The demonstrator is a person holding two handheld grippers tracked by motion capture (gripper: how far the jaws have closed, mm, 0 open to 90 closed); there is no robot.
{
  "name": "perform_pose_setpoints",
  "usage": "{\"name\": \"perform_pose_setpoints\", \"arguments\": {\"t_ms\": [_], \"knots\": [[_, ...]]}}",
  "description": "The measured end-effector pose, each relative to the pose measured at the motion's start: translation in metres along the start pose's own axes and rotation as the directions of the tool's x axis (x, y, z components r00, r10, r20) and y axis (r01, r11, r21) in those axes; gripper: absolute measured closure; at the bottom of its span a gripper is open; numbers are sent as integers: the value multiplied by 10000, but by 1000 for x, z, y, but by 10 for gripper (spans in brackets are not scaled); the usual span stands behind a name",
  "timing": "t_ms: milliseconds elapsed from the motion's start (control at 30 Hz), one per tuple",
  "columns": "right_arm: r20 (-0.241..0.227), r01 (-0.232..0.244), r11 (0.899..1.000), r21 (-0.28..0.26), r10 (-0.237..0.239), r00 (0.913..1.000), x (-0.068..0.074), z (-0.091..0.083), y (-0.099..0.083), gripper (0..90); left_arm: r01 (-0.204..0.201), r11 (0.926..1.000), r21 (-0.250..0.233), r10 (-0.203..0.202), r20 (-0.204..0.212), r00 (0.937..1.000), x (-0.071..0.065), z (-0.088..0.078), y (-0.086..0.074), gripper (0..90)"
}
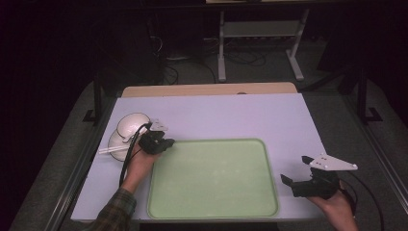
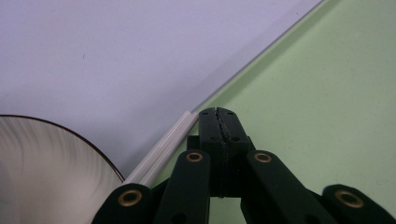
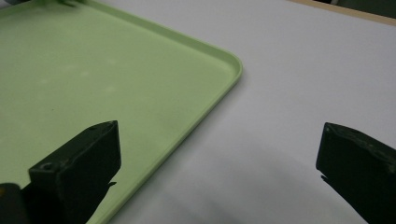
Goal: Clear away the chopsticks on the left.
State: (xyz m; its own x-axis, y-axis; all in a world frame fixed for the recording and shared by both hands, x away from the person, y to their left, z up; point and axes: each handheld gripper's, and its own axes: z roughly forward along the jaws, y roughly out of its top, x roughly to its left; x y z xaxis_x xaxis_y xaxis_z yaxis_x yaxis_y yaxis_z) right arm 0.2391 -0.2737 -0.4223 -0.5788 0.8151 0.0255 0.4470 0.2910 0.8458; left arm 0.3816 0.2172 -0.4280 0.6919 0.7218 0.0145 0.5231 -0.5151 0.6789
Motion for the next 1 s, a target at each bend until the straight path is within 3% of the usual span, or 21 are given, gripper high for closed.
{"name": "perform_pose_setpoints", "arguments": {"t_ms": [533,667,1000], "knots": [[14,-35,10000,2,35,10000,-1,0,-1,0,81,9999,-67,-80,171,9998,2,7,6,899],[1,-42,10000,-11,42,10000,-1,-1,-1,0,61,9998,-214,-48,579,9983,-5,-3,4,899],[28,7,10000,-38,-7,10000,0,-2,0,0,-107,9999,-121,117,881,9960,-17,-32,-16,899]]}}
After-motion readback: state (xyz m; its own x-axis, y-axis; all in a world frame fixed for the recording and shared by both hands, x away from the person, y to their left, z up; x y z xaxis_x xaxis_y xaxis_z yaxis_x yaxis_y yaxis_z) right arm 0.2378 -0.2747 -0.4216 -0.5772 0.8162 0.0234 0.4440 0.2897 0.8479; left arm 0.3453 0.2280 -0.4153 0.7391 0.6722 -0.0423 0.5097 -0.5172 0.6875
